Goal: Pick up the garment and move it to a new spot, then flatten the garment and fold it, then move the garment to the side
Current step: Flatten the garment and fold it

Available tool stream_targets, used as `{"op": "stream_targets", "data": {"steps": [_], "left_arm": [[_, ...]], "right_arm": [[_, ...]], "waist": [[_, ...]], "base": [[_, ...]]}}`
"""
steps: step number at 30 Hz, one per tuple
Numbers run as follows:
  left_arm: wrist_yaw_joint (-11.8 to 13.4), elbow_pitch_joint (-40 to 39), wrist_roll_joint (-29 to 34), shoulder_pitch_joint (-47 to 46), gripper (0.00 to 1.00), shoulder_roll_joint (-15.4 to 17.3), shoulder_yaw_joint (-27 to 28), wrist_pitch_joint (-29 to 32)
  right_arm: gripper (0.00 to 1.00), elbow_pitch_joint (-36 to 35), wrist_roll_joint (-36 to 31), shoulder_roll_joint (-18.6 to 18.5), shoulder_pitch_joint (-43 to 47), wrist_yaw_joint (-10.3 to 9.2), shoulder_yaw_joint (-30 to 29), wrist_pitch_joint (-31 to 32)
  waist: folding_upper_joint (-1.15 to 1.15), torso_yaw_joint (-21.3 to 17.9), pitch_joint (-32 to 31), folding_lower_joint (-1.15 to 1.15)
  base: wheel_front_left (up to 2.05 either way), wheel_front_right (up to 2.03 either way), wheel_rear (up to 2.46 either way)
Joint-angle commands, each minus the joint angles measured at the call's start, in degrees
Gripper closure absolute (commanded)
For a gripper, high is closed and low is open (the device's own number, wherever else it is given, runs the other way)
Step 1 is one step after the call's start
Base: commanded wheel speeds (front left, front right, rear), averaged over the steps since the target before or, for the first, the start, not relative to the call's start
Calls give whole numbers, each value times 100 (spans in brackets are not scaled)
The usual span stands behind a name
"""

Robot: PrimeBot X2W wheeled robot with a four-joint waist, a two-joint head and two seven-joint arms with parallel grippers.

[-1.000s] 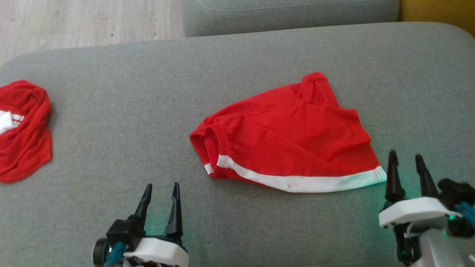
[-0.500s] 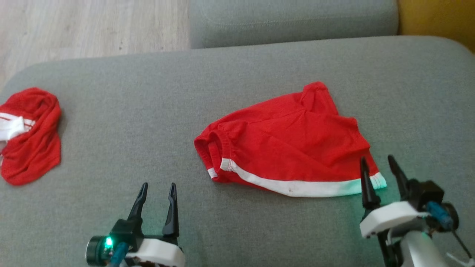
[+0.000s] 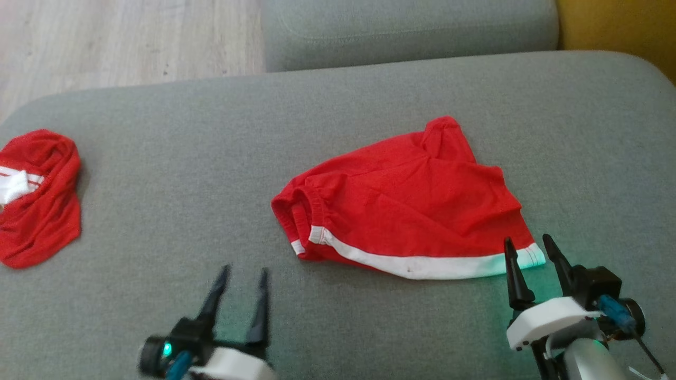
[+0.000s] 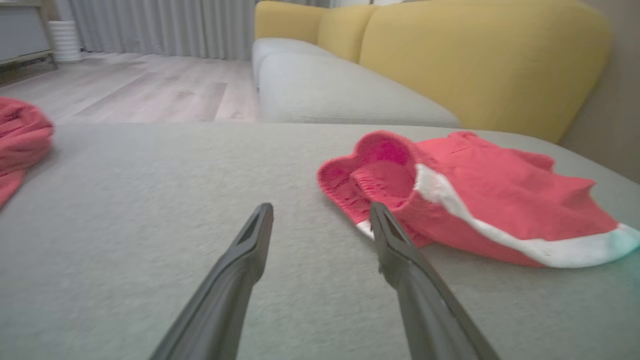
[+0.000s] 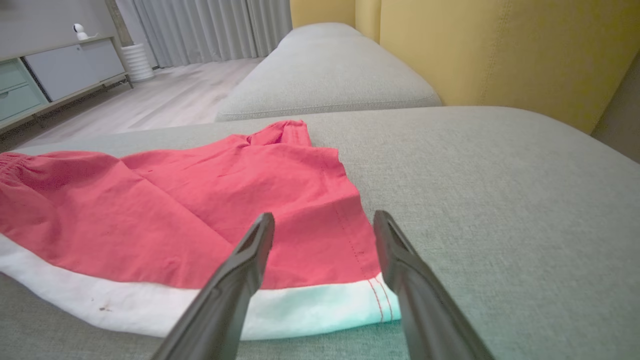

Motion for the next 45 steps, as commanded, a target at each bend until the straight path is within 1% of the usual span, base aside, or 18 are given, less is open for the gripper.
{"op": "stream_targets", "data": {"steps": [1,3,6,10,13,17,21,26,31,36,41,45], "left_arm": [[-125,-246,-95,-408,0,11,-24,-30],[-245,-237,-186,-580,0,11,-246,-30],[-384,-23,-387,-864,0,11,-547,-30],[-489,350,-651,-1246,0,11,-815,-30],[-525,682,-867,-1434,0,11,-881,-30],[-546,948,-1101,-1582,0,11,-932,-30],[-552,1081,-1360,-1757,0,23,-1325,-30],[-553,962,-1714,-1915,0,181,-1680,-30],[-554,992,-1841,-1993,0,310,-1881,-30],[-554,1231,-1900,-2159,0,376,-2042,-30],[-554,1700,-1928,-2423,0,415,-2217,-30],[-554,1983,-2088,-2596,0,390,-2465,-30]], "right_arm": [[0,-151,48,-28,-182,21,178,-63],[0,-145,65,-28,-205,21,209,-63],[0,-128,85,-28,-256,21,258,-63],[0,-104,91,-28,-306,21,249,-63],[0,-115,95,-28,-319,21,237,-63],[0,-138,115,-28,-334,21,244,-63],[0,-171,178,-28,-340,21,287,-63],[0,-180,261,-28,-365,21,391,-63],[0,-161,318,-28,-367,21,439,-63],[0,-133,363,-28,-371,21,472,-63],[0,-99,400,-28,-354,21,509,-63],[0,-81,423,-28,-335,21,532,-63]], "waist": [[0,-36,77,0],[0,-90,157,0],[0,-223,284,0],[0,-384,409,0],[0,-474,481,0],[0,-527,539,0],[0,-556,600,0],[0,-548,663,0],[0,-544,683,0],[0,-559,679,0],[0,-574,660,0],[0,-579,655,0]], "base": [[0,0,0],[0,0,0],[0,0,0],[0,0,0],[0,0,0],[0,0,0],[0,0,0],[0,0,0],[0,0,0],[0,0,0],[0,0,0],[0,0,0]]}}
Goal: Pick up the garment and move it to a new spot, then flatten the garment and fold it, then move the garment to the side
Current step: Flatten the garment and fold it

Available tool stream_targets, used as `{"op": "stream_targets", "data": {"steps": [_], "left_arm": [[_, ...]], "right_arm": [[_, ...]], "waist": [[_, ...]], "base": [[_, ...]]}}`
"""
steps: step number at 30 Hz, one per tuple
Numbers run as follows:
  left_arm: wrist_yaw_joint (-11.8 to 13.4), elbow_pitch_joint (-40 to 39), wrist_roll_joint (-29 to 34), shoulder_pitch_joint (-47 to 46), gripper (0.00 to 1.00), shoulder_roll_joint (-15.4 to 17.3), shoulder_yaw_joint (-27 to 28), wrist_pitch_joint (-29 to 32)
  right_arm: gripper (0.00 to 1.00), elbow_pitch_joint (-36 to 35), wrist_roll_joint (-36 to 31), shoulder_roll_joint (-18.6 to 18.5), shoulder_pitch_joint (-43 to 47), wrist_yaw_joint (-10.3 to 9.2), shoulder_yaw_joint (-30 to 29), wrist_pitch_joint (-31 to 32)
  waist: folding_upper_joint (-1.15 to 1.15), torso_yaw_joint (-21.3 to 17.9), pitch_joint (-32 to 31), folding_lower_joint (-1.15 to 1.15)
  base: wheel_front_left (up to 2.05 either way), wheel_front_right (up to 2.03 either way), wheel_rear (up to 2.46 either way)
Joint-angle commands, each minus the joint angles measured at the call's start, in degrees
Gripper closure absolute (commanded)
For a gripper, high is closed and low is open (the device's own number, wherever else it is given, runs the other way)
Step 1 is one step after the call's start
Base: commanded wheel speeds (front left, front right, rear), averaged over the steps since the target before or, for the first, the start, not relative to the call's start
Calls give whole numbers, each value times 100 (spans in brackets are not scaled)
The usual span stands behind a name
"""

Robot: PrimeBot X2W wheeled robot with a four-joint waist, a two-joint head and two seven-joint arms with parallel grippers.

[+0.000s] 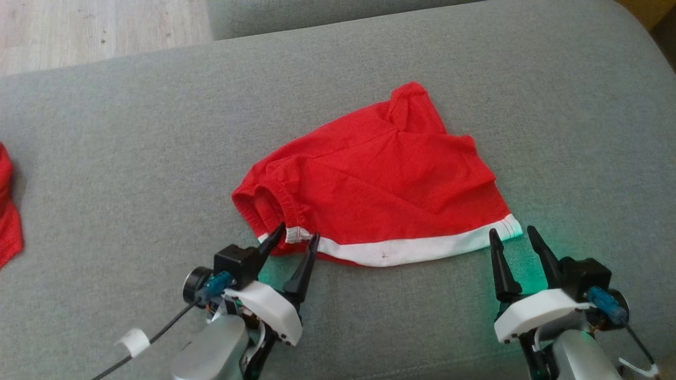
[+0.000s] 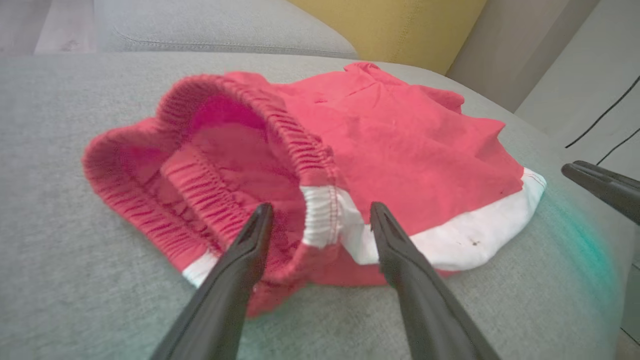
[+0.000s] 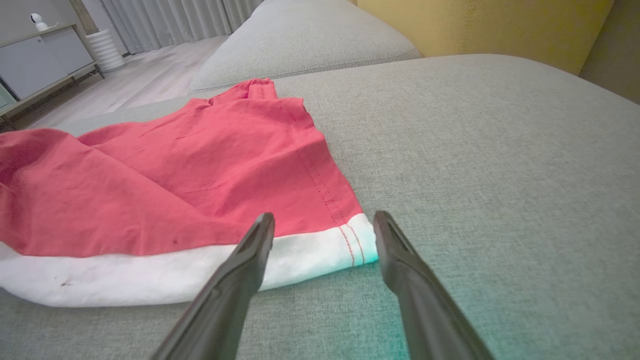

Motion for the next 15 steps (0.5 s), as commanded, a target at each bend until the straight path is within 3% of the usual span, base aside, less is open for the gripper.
{"op": "stream_targets", "data": {"steps": [1,2,3,4,5,7,15], "left_arm": [[9,-62,-136,-274,0,65,8,-30],[9,-41,-187,-298,0,71,-43,-30],[9,-28,-228,-316,11,79,-83,-30],[9,-17,-268,-327,33,86,-118,-30],[9,-17,-301,-339,67,94,-147,-30],[9,-75,-341,-355,100,115,-149,-30],[9,-727,-75,50,100,187,348,-31]], "right_arm": [[0,-114,36,-27,-176,21,170,-63],[0,-114,42,-27,-176,21,173,-63],[0,-115,47,-27,-177,21,174,-63],[0,-117,56,-27,-178,21,177,-63],[0,-119,64,-27,-182,21,176,-63],[0,-120,76,-27,-190,21,157,-63],[0,172,287,-27,-114,21,-4,-63]], "waist": [[0,-1,4,0],[0,0,7,0],[0,1,11,0],[0,3,16,0],[0,7,25,0],[0,23,41,0],[0,197,61,0]], "base": [[0,0,0],[0,0,0],[0,0,0],[0,0,0],[0,0,0],[0,0,0],[0,0,0]]}}
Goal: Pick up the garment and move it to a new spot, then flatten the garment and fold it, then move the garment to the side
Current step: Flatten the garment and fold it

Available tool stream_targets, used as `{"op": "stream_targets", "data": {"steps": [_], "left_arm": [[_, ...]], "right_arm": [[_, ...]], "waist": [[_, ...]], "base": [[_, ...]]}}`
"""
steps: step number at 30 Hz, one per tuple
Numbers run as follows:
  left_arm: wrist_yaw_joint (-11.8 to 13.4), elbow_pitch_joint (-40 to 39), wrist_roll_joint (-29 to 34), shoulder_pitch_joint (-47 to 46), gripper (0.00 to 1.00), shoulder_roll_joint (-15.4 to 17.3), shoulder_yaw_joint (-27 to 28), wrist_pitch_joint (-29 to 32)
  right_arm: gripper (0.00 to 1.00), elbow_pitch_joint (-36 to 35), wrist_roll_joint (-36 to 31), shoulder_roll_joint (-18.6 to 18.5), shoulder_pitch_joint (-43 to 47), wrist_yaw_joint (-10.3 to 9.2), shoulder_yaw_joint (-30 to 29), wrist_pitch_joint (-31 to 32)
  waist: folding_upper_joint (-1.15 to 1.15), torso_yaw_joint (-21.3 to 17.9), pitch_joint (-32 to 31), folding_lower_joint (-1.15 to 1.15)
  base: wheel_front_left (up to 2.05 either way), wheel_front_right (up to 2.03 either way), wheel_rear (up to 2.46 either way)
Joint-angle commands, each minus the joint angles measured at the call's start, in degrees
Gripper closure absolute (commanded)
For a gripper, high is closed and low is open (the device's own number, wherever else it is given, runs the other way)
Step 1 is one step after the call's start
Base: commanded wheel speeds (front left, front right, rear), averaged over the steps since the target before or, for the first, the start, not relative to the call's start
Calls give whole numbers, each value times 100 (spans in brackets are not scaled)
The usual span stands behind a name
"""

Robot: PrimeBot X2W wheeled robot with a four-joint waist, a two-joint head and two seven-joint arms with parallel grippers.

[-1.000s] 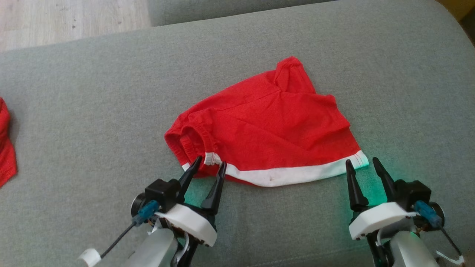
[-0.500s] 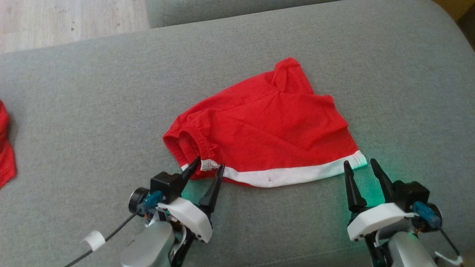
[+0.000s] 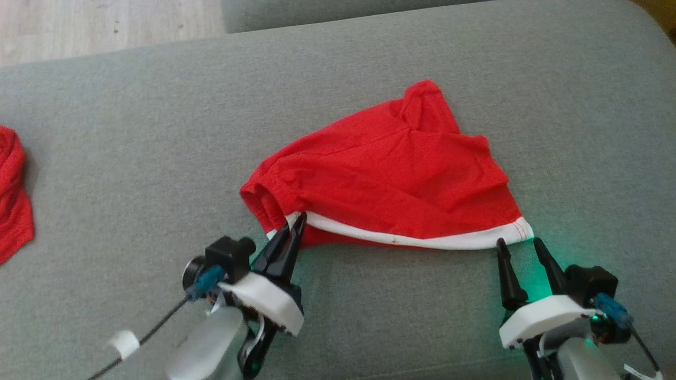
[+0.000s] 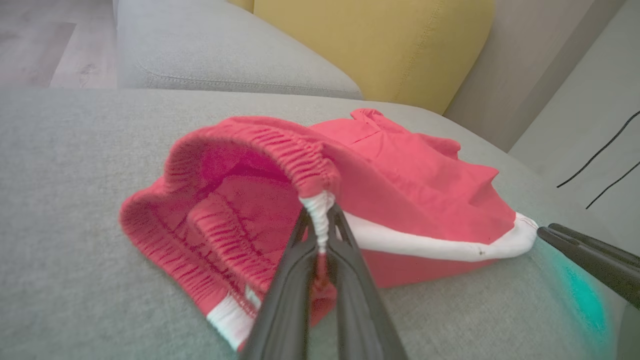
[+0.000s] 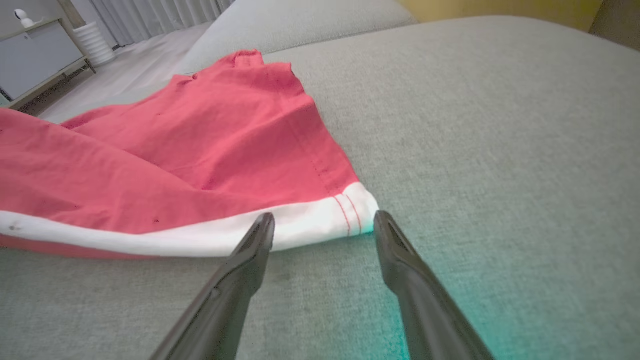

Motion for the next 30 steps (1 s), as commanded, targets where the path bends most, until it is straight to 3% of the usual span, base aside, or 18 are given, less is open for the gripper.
{"op": "stream_targets", "data": {"steps": [1,15,16,17,23,30], "left_arm": [[9,-215,68,60,100,105,259,-31],[9,-395,346,473,100,-13,463,-31],[9,-394,350,470,100,-17,466,-31],[9,-393,354,470,100,-19,469,-31],[9,-460,397,472,100,3,601,-31],[9,-1192,572,121,100,362,987,-31]], "right_arm": [[0,-90,62,-27,-118,21,87,-63],[0,653,284,-27,-518,21,-165,-63],[16,733,315,-27,-543,21,-138,-63],[100,808,376,-27,-560,21,-103,-63],[100,810,605,-27,-614,21,-20,-63],[100,-526,1337,-27,-930,21,205,-63]], "waist": [[0,42,5,0],[0,288,147,0],[0,296,153,0],[0,304,158,0],[0,328,126,0],[0,337,-514,0]], "base": [[0,0,0],[0,0,0],[0,0,0],[0,0,0],[0,0,0],[0,0,0]]}}
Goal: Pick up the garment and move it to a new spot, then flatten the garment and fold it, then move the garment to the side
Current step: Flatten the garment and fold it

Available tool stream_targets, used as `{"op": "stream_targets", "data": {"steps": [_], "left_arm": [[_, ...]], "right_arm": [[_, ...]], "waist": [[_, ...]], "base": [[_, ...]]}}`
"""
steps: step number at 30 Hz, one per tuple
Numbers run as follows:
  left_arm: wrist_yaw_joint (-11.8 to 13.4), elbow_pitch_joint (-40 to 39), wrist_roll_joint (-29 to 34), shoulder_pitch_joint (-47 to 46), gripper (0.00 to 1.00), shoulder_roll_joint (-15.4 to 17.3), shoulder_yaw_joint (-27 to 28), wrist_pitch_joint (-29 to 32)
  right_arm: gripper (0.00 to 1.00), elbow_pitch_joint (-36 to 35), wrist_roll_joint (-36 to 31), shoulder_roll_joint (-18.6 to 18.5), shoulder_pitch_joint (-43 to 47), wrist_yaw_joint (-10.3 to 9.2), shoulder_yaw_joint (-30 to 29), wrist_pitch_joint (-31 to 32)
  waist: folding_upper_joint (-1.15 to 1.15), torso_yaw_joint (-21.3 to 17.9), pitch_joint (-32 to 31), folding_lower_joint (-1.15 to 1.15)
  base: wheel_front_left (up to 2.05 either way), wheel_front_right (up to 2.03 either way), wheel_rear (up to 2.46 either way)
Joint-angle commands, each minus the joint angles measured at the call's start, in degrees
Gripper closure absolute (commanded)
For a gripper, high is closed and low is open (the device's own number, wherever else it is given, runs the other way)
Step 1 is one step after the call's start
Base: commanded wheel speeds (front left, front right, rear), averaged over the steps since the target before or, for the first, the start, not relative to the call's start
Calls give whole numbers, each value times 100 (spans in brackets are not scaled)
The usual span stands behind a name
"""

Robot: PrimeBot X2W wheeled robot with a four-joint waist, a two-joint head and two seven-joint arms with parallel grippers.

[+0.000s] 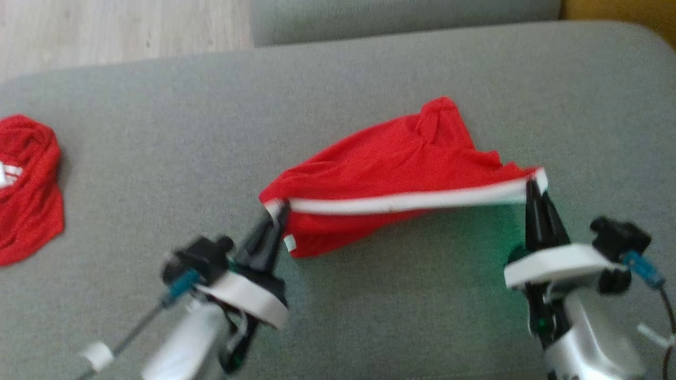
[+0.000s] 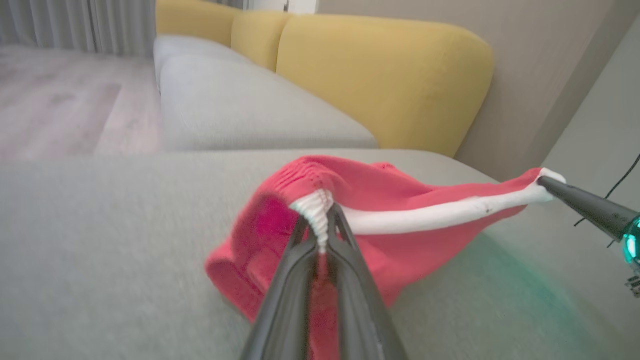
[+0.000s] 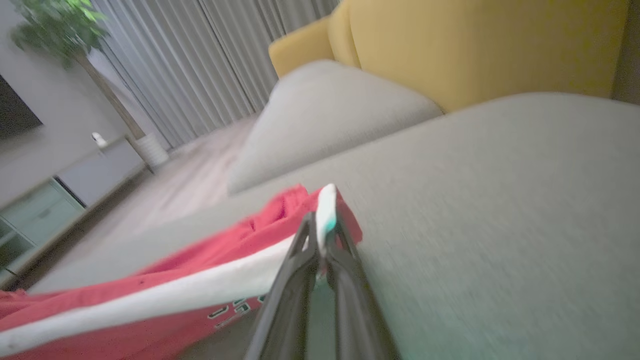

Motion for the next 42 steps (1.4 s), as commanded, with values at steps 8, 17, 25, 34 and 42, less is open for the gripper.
{"op": "stream_targets", "data": {"steps": [8,17,25,34,42], "left_arm": [[10,-808,-132,-1658,100,1059,489,-22],[10,-1098,-493,-2696,100,1687,470,566],[93,-1014,-743,-3123,100,1648,549,1096],[552,-234,-263,-4536,100,1134,851,130],[418,183,105,-4356,100,685,1190,-27]], "right_arm": [[100,-1024,899,-282,-1591,20,373,90],[100,-1737,1228,-561,-2645,20,242,813],[100,-1447,950,-478,-3288,20,45,1381],[100,-373,447,-416,-5144,20,-139,492],[100,525,562,-372,-5362,20,-71,44]], "waist": [[0,64,-803,0],[0,172,-821,0],[0,234,-113,0],[0,157,898,0],[0,68,1134,0]], "base": [[0,0,0],[0,0,0],[0,0,0],[0,0,0],[0,0,0]]}}
